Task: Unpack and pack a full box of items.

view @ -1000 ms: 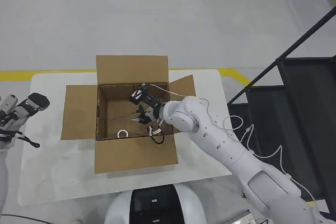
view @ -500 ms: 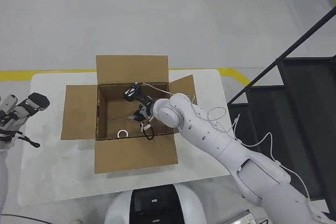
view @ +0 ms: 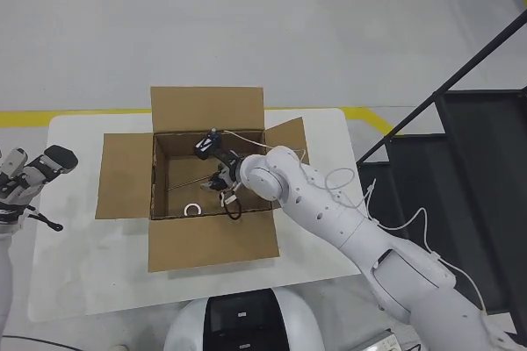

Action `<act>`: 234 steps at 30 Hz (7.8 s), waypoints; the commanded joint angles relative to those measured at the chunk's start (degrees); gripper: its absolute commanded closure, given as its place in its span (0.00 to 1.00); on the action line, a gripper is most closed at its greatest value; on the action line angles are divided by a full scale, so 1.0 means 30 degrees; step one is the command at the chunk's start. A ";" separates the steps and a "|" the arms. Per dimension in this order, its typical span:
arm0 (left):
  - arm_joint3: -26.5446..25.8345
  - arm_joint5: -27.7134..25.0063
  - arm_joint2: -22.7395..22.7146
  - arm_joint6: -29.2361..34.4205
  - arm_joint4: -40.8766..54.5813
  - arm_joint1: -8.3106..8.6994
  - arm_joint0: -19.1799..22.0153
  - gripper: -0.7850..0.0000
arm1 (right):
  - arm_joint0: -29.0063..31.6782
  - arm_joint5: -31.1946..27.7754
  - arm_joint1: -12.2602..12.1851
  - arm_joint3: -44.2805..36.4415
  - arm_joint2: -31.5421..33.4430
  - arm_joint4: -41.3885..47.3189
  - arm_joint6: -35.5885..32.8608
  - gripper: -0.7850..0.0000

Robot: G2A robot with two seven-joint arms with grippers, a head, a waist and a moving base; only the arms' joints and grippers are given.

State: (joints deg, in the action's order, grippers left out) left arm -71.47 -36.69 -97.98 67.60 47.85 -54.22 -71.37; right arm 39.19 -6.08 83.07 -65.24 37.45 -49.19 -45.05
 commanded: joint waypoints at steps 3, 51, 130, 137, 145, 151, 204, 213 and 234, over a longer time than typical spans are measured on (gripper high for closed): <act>0.0000 0.0000 0.0000 0.0000 0.0000 0.0000 0.0000 0.00 | -0.0425 0.0225 0.0606 0.1250 -0.0828 0.0391 -0.0148 0.00; 0.0000 0.0000 0.0000 0.0000 0.0000 0.0000 0.0000 0.00 | -0.3773 0.1859 0.6184 1.3827 -0.2655 0.2103 0.2788 0.51; 0.0000 0.0000 0.0000 0.0000 0.0000 0.0000 0.0000 0.00 | 0.8853 0.0354 -0.0244 -1.4510 1.1383 -0.3616 -0.3461 1.00; 0.0000 0.0000 0.0000 0.0000 0.0000 0.0000 0.0000 0.00 | 1.0491 -0.0939 -0.0524 -1.5461 1.3045 -0.0832 -0.2000 1.00; 0.0000 0.0000 0.0000 0.0000 0.0000 0.0000 0.0000 0.00 | 1.0538 -0.1168 -0.0538 -1.5387 1.3059 -0.0503 -0.1884 1.00; 0.0000 0.0000 0.0000 0.0000 0.0000 0.0000 0.0000 0.00 | 1.0538 -0.1168 -0.0538 -1.5387 1.3059 -0.0503 -0.1884 1.00; 0.0000 0.0000 0.0000 0.0000 0.0000 0.0000 0.0000 0.00 | 1.5841 -0.9553 -0.3993 -1.2776 2.1112 -0.4056 -0.6297 1.00; 0.0000 0.0000 0.0000 0.0000 0.0000 0.0000 0.0000 0.00 | 1.4747 -0.8182 -0.4088 -0.9513 1.8664 -0.8512 -0.3380 1.00; 0.0000 0.0000 0.0000 0.0000 0.0000 0.0000 0.0000 0.00 | 1.4148 -0.5165 -0.4329 -0.9394 1.7812 -0.7736 -0.6216 0.74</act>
State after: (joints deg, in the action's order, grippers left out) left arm -71.47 -36.69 -97.98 67.60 47.85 -54.22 -71.37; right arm 81.65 -21.70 70.14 -93.31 91.05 -72.09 -63.38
